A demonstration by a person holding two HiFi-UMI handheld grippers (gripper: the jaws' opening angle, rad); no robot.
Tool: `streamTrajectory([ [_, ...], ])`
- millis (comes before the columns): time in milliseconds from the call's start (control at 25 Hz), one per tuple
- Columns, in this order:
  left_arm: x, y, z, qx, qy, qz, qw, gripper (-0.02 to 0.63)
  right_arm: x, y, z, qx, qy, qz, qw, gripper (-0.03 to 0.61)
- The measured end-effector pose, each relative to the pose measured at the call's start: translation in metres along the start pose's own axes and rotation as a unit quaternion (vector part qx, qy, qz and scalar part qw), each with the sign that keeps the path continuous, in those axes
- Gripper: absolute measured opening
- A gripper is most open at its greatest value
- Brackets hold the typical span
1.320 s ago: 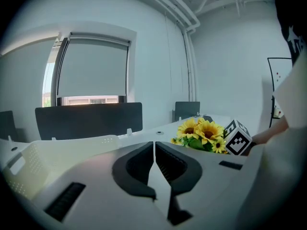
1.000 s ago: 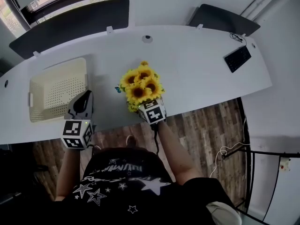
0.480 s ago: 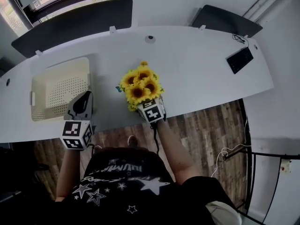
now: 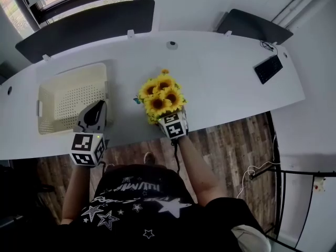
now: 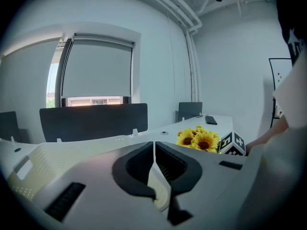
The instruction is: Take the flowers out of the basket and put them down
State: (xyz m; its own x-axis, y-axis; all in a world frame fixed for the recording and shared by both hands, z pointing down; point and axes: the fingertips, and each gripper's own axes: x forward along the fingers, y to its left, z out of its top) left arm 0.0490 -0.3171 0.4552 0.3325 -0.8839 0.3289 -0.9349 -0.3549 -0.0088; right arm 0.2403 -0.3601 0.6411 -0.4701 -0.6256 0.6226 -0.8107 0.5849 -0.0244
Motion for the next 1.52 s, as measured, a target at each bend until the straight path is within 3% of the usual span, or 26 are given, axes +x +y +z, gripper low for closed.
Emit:
streamTrajectory([
  [320,-0.009,0.014,0.003,0.001,-0.007,-0.031,0.9995,0.02,-0.019,0.01,-0.012,0.032,0.009,-0.04,0.999,0.54],
  [640,-0.026,0.031,-0.004,-0.004,-0.014,-0.064,0.9979,0.02,-0.051,0.018,-0.023,0.092,0.001,-0.117,0.989,0.538],
  [840,-0.045,0.053,-0.007,-0.014,-0.024,-0.075,0.9968,0.02,-0.075,0.037,-0.003,0.118,-0.036,-0.146,0.982,0.535],
  [1160,-0.083,0.103,-0.017,-0.02,-0.041,-0.066,0.9968,0.02,-0.083,0.097,0.049,0.105,-0.088,-0.162,0.977,0.439],
  [1520,-0.128,0.164,-0.033,-0.037,-0.052,-0.059,0.9963,0.02,-0.099,0.146,0.103,0.099,-0.155,-0.208,0.961,0.18],
])
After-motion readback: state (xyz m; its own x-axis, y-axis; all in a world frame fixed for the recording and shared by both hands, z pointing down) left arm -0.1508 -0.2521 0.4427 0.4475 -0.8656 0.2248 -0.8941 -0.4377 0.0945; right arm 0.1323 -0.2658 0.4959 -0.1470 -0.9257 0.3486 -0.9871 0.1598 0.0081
